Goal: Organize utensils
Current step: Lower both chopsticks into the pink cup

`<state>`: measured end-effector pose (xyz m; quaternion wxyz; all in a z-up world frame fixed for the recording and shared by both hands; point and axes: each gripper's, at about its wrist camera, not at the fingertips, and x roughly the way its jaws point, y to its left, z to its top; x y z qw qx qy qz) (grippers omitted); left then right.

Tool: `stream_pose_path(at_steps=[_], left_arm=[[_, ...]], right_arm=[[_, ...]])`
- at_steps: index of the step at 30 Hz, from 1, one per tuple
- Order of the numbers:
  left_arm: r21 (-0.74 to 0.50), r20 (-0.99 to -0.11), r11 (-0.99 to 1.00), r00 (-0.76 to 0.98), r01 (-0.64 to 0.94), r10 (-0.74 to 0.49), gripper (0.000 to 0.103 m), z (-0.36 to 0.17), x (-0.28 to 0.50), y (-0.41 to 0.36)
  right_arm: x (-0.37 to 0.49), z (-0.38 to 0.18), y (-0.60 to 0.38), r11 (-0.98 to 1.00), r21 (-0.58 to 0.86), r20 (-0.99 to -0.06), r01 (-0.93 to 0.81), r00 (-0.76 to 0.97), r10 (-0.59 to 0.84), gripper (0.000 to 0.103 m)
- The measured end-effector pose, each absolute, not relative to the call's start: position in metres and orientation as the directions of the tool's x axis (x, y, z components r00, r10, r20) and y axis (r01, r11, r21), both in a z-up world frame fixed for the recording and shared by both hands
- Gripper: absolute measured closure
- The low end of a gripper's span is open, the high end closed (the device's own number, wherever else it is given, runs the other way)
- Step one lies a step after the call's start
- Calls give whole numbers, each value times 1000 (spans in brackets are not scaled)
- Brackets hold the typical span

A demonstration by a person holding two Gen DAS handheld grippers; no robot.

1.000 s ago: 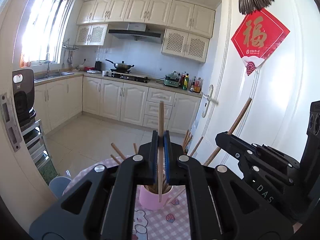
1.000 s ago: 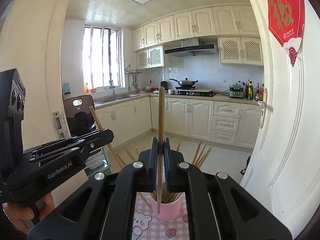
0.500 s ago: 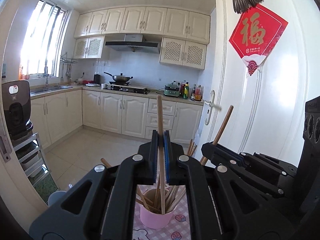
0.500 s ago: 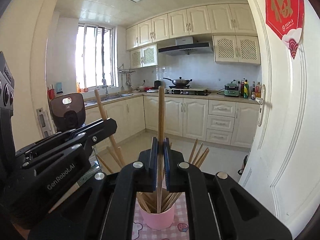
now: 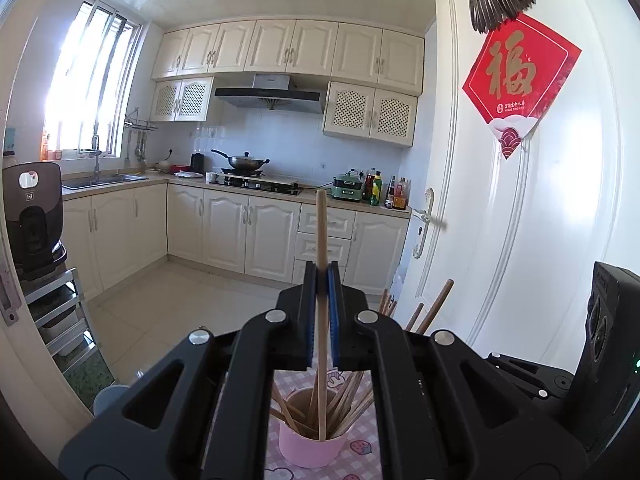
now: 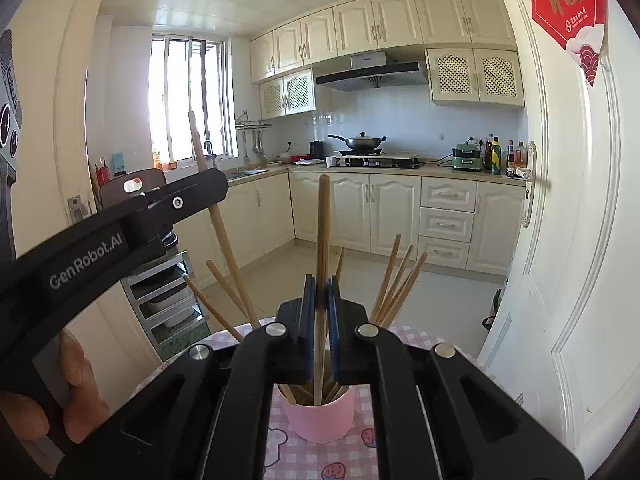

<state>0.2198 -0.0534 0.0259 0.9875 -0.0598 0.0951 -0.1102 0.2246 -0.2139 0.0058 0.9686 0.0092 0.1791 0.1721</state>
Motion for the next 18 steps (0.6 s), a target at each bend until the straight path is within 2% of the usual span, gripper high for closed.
stream_pose_path(at_steps=[8,18], left_arm=[[-134,-168,970,960,204,-225,97,23,223,-55],[-97,-228,971,945,218,-235,97,-5,227,-58]], right_arm=[[228,-4,-213,936,93,-369,-338,862,348,99],[226,-8,-214,937,93,-374,-336,861,346,98]])
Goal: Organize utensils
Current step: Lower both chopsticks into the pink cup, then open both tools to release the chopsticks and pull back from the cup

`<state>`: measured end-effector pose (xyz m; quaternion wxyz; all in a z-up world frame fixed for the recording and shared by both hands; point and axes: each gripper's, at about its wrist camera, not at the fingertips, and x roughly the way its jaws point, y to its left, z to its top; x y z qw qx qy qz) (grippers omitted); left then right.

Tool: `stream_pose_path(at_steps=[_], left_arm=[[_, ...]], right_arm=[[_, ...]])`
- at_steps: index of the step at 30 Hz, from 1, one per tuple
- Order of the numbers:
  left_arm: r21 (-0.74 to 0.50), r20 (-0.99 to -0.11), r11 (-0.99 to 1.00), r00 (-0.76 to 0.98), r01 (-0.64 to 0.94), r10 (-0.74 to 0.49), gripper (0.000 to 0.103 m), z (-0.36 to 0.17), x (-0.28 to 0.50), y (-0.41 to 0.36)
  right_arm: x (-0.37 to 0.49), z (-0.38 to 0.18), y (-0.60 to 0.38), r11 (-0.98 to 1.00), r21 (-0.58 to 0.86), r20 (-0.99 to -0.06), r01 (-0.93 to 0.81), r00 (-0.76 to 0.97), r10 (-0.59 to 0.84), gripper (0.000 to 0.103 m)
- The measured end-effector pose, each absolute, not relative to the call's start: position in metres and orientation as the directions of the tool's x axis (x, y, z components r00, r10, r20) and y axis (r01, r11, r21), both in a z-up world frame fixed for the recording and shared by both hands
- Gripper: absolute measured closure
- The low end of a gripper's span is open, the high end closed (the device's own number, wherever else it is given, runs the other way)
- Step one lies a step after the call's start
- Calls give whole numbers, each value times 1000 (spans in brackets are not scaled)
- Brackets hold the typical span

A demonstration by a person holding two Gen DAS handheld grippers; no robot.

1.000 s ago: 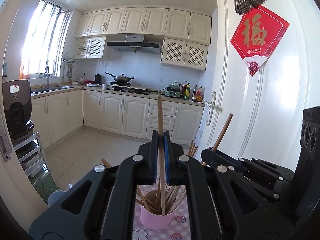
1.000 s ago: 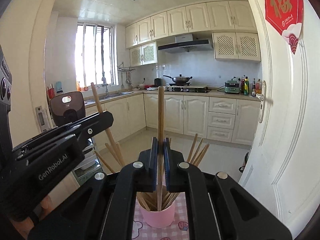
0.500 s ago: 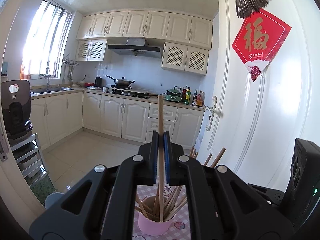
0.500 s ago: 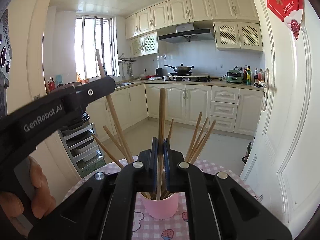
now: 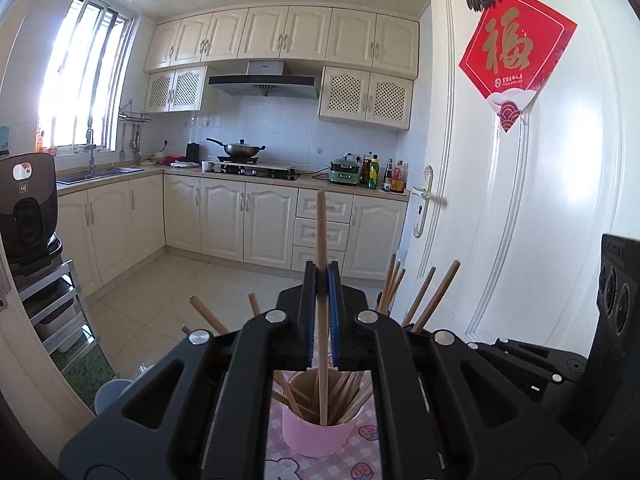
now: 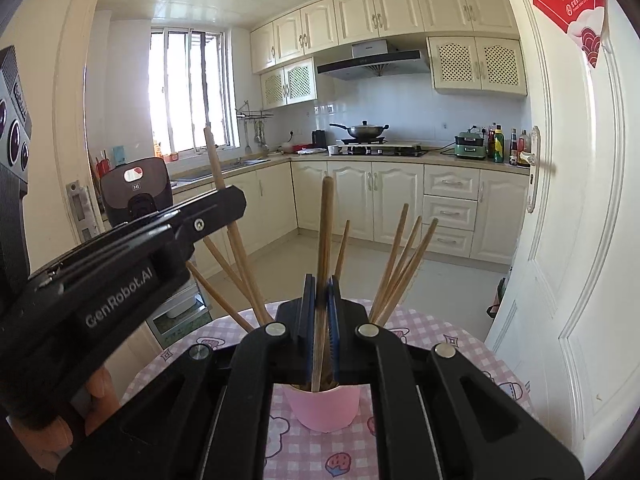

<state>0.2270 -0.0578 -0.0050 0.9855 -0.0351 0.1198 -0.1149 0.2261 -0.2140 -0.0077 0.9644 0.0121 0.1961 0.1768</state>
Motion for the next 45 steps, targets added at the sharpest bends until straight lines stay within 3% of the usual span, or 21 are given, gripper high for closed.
stream_pose_path(at_steps=[25,33,34,36,37,45], left_arm=[[-129,-407,970,881,205,-240,96,-54,238,-44],[-128,-416,972,879,198,-233,96,-54,229,-40],[-126,-414,972,880,197,-232,89,-54,228,-39],[-122,-406,976,889,179,-213,52,-51,224,-36],[-118,-385,980,903,158,-191,47,-50,219,-33],[-97,-395,985,902,145,-172,42,-49,205,-24]], right_arm=[[234,-26,-211,945,102,-427,-312,844,325,96],[229,-25,-213,943,111,-428,-313,842,329,96],[228,-24,-214,944,110,-428,-312,842,329,95],[226,-24,-215,943,115,-426,-313,842,332,92],[224,-24,-216,944,115,-425,-308,844,327,89],[213,-22,-218,944,120,-423,-308,844,329,80]])
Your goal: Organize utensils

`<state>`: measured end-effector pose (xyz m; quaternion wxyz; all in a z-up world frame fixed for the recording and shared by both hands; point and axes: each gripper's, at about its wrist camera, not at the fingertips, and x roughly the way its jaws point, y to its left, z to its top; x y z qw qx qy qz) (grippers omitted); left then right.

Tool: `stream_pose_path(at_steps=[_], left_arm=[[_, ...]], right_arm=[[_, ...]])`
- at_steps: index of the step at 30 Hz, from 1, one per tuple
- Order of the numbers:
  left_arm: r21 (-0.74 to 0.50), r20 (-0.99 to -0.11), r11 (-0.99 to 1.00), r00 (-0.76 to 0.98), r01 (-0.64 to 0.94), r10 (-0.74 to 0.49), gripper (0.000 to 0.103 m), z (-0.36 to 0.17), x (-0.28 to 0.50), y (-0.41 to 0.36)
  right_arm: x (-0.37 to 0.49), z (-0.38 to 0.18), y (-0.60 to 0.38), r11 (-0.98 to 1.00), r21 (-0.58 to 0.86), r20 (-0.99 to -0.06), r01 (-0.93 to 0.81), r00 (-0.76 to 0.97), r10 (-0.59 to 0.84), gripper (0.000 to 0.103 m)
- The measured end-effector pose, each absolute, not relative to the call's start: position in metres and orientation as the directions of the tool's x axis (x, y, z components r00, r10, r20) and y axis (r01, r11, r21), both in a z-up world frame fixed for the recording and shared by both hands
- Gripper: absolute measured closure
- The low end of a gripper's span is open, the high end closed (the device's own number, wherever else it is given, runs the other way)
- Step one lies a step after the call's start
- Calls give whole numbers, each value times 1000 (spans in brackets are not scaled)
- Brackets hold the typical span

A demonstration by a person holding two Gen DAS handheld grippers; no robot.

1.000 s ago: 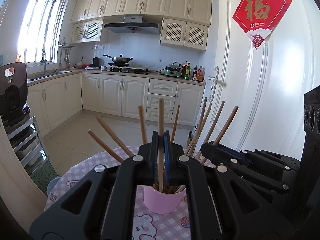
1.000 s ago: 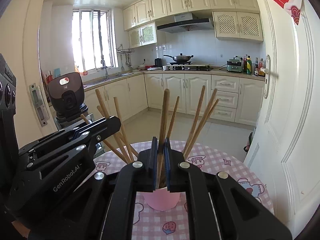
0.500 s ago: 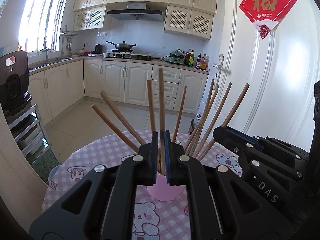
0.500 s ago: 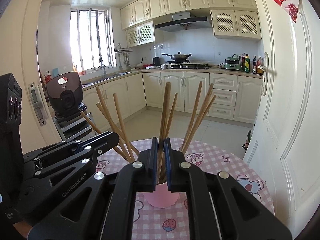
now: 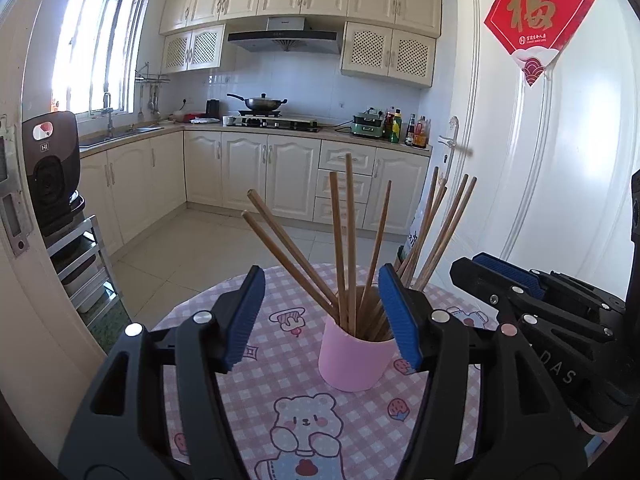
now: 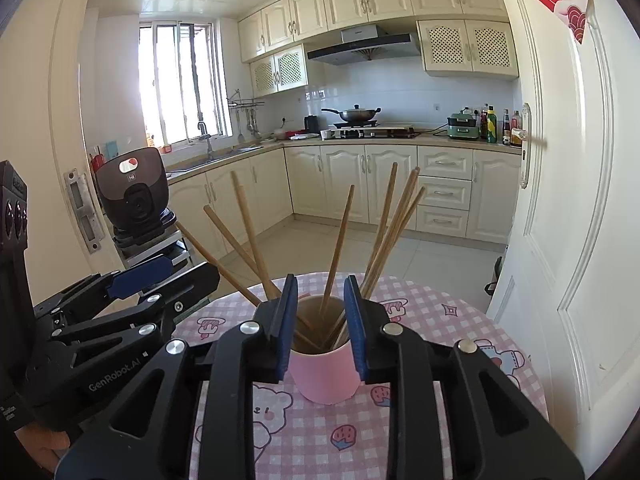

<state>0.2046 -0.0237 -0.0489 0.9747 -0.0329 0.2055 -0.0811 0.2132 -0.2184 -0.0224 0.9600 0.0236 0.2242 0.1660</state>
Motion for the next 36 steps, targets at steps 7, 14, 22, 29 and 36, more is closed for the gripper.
stream_pose_path(at_steps=[7,14,22,29,36], left_arm=[[-90,-394,988,907,126,-151,31,-47,186,-14],[-57,-356,993,927,106,-119,20,-39,157,-6],[-12,-338,997,938,76,-76,10,-34,125,4],[32,-315,998,948,48,-35,9,-31,102,7],[17,-270,999,963,32,-26,9,-22,82,12]], right_arm=[[196,-18,-219,944,122,-405,-306,853,329,74],[173,-12,-216,951,119,-369,-284,877,308,60],[144,-7,-205,961,80,-319,-266,906,277,38],[119,-7,-202,968,54,-281,-246,926,251,22],[95,-1,-202,973,38,-223,-228,947,230,14]])
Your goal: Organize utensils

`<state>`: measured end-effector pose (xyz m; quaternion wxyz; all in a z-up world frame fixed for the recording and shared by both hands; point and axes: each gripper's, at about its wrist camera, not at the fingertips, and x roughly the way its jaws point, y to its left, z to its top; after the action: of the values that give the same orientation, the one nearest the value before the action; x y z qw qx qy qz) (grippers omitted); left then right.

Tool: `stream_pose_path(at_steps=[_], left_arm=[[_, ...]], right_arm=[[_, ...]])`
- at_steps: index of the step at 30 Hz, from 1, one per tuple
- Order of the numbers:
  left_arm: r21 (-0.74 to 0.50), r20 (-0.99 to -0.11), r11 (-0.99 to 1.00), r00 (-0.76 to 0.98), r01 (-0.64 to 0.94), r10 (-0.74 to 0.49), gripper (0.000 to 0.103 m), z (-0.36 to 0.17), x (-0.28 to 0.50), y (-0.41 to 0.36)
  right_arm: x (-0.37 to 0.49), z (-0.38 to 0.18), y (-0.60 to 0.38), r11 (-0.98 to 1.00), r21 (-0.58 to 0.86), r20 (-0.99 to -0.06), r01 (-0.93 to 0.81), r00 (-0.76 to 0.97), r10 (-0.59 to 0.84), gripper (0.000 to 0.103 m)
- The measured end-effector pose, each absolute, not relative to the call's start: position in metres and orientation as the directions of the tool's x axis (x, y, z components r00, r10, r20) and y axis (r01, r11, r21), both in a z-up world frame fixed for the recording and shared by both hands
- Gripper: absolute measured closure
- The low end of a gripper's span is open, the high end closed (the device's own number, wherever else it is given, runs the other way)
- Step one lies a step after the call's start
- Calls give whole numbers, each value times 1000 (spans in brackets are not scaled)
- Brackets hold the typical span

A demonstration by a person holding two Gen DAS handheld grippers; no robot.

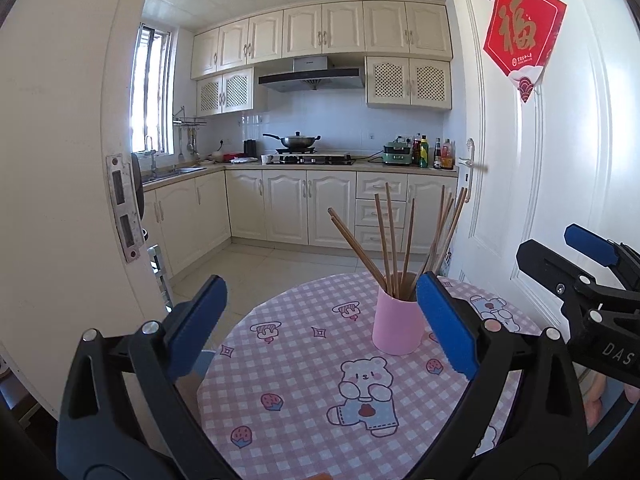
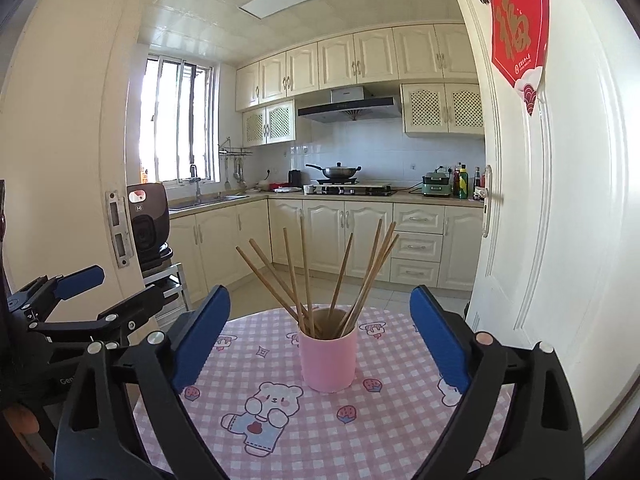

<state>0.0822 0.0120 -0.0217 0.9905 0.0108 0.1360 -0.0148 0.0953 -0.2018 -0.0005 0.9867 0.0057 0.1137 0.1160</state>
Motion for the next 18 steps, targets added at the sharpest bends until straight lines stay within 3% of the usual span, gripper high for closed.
stream_pose_path(at_steps=[18], left_arm=[[0,-215,999,976,46,-44,9,-13,59,11]], right_arm=[[65,5,-195,981,-11,-138,-194,972,191,9]])
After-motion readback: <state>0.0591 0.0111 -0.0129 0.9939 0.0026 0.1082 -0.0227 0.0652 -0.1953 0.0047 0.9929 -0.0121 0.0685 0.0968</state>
